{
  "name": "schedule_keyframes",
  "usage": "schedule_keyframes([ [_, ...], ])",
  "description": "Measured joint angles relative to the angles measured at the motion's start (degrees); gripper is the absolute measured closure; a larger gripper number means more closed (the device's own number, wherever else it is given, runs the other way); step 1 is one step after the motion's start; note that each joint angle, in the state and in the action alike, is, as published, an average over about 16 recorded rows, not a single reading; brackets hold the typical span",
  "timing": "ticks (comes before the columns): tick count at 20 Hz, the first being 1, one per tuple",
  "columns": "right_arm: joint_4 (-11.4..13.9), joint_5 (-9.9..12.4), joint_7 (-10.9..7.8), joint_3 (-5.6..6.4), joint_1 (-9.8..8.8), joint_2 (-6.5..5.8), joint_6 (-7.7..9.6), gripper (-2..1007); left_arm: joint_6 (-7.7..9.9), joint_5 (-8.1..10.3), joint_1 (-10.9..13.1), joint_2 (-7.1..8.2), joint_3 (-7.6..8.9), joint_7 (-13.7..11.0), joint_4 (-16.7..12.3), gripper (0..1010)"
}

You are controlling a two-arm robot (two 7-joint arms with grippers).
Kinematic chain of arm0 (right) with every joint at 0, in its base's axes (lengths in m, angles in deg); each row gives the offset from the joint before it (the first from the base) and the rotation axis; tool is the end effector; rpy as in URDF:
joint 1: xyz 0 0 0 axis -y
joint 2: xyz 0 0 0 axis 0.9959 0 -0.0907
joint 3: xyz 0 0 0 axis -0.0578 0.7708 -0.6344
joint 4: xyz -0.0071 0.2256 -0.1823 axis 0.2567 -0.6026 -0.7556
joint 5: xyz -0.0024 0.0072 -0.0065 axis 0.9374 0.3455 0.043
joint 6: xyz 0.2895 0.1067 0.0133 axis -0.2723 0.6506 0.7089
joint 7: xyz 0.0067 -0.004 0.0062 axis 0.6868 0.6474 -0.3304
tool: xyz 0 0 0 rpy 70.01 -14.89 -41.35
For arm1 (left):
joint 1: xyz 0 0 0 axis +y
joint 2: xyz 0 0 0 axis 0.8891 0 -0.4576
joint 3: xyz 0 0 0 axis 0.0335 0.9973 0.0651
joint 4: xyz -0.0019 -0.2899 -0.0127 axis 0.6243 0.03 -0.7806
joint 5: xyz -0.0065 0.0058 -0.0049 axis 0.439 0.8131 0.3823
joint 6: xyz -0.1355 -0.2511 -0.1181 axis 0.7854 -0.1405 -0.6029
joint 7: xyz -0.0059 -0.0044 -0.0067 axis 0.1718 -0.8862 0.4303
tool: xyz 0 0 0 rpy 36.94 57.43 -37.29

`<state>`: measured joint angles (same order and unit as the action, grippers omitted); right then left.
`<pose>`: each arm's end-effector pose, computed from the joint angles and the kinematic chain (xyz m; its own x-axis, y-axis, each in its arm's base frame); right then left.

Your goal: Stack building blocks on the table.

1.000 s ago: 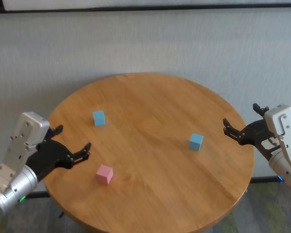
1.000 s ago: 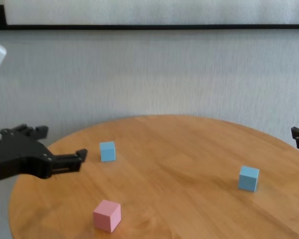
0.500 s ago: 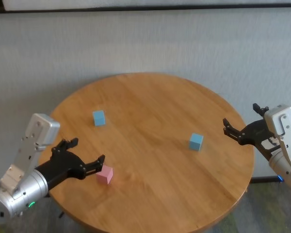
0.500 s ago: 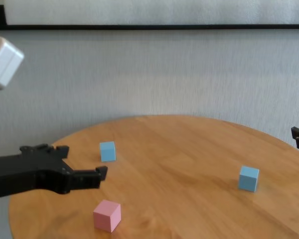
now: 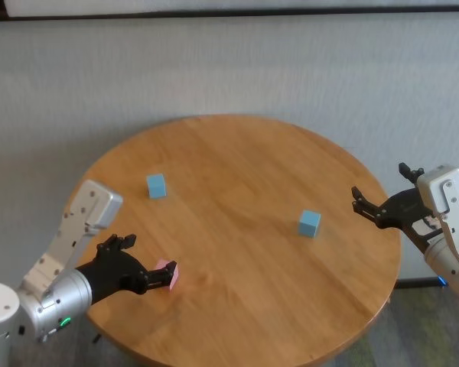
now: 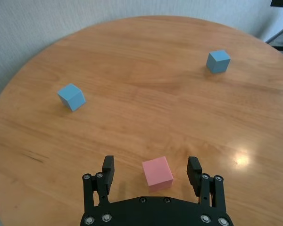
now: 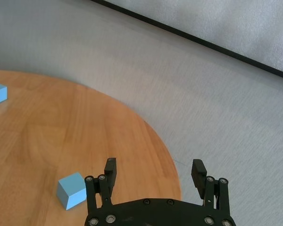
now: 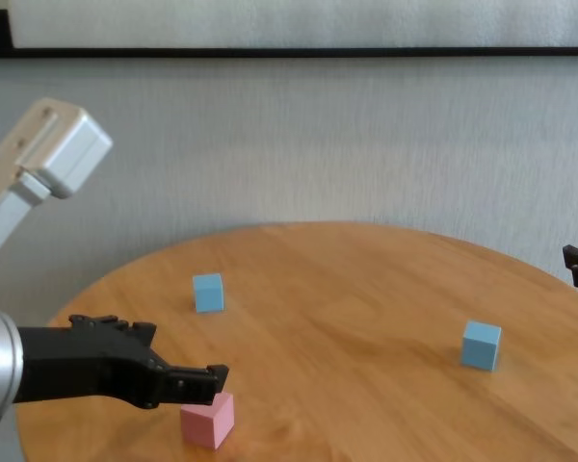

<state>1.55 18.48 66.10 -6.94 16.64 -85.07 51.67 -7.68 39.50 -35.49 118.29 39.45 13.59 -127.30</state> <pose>0.3581 -0.0826 -0.3022 0.2922 -0.8803 0.3738 0.9553 0.2873 -0.0702 0.3344 0.0225 -0.2634 0.6126 0.7861 0.0826 -0.7403 0.5340 0.4083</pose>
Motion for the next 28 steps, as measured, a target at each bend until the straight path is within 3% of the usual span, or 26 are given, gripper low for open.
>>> schedule_keyframes([
  [5,0.0,0.0,0.0,0.0,0.0,0.0,0.0,0,3.51,-1.31,-1.41,-1.18,-1.1,-0.08,0.66,10],
  [11,0.0,0.0,0.0,0.0,0.0,0.0,0.0,0,6.03,-2.77,-2.5,-2.55,-2.05,-0.26,1.37,10],
  [28,0.0,0.0,0.0,0.0,0.0,0.0,0.0,0,8.47,-5.96,-3.26,-5.2,-2.64,-0.6,3.55,10],
])
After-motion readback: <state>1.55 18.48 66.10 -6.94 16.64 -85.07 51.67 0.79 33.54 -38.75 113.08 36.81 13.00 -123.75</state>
